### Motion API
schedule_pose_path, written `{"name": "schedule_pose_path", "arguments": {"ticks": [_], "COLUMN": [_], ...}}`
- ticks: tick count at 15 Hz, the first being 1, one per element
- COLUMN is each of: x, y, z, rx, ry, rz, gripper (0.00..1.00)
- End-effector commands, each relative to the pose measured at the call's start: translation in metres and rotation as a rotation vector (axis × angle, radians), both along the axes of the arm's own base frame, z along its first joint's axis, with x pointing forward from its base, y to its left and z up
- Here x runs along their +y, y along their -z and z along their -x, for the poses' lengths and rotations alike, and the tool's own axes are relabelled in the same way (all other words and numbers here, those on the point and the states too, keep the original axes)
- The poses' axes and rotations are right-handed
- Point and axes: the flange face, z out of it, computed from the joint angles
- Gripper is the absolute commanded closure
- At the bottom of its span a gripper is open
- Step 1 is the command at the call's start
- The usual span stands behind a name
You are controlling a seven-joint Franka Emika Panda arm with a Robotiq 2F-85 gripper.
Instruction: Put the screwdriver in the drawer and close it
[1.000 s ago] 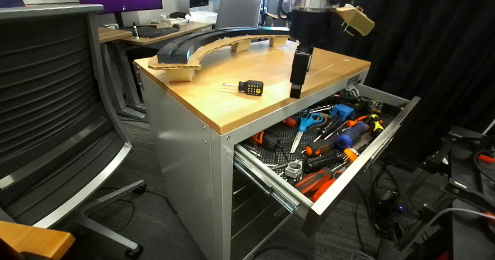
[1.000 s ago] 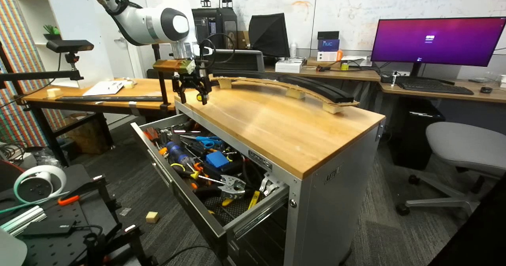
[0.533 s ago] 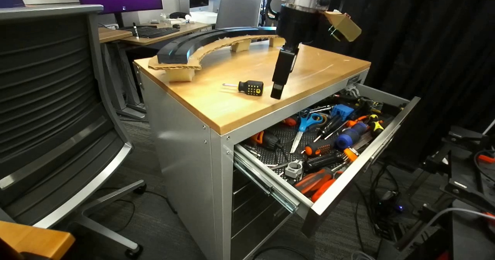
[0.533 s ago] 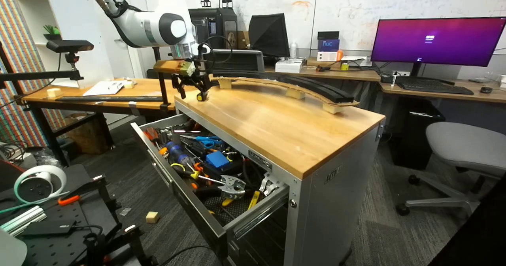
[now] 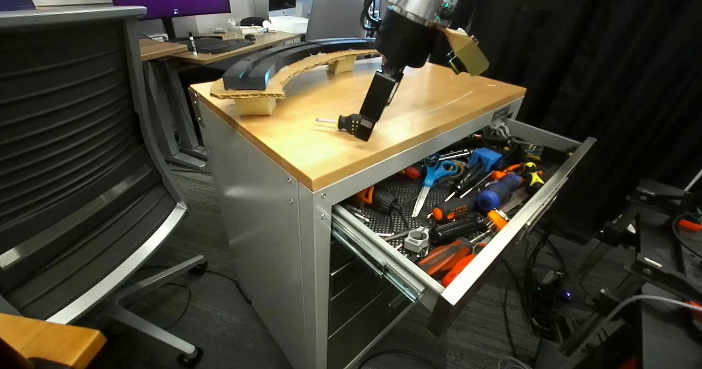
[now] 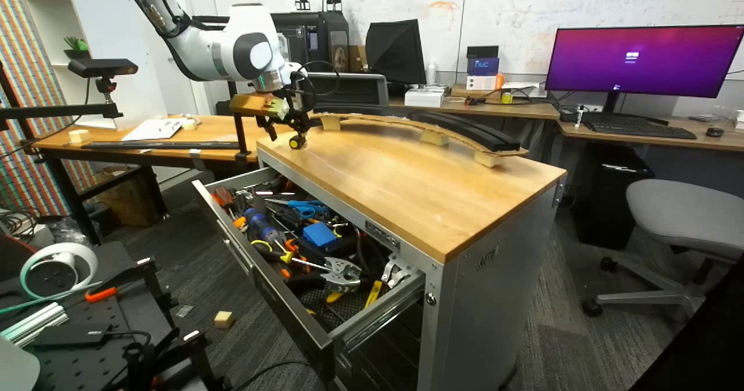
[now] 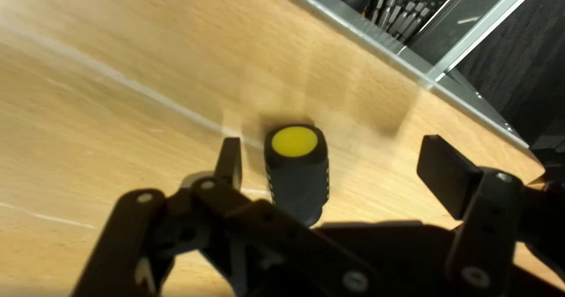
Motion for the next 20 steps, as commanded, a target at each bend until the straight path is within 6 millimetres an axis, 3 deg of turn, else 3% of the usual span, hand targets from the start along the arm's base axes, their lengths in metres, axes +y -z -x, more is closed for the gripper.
{"name": "schedule_pose_path", "arguments": {"ticks": [1, 6, 9, 12, 17, 20], "x": [0.003, 0.003, 0.002, -0.015, -0.069, -0.091], "y": [0.014, 0.017, 0.014, 0.006, -0.007, -0.008], "z": [-0.001, 0.005, 0.015, 0.03, 0.074, 0.102], "rx": [-0.133, -0.251, -0.215, -0.099, 0.116, 0.174], "ry": [-0.006, 0.019, 0.043, 0.061, 0.124, 0.128], "rz": [0.017, 0.053, 0.124, 0.239, 0.426, 0.421], "gripper": [0.27, 0.66, 0.86, 0.83, 0.82, 0.83]}}
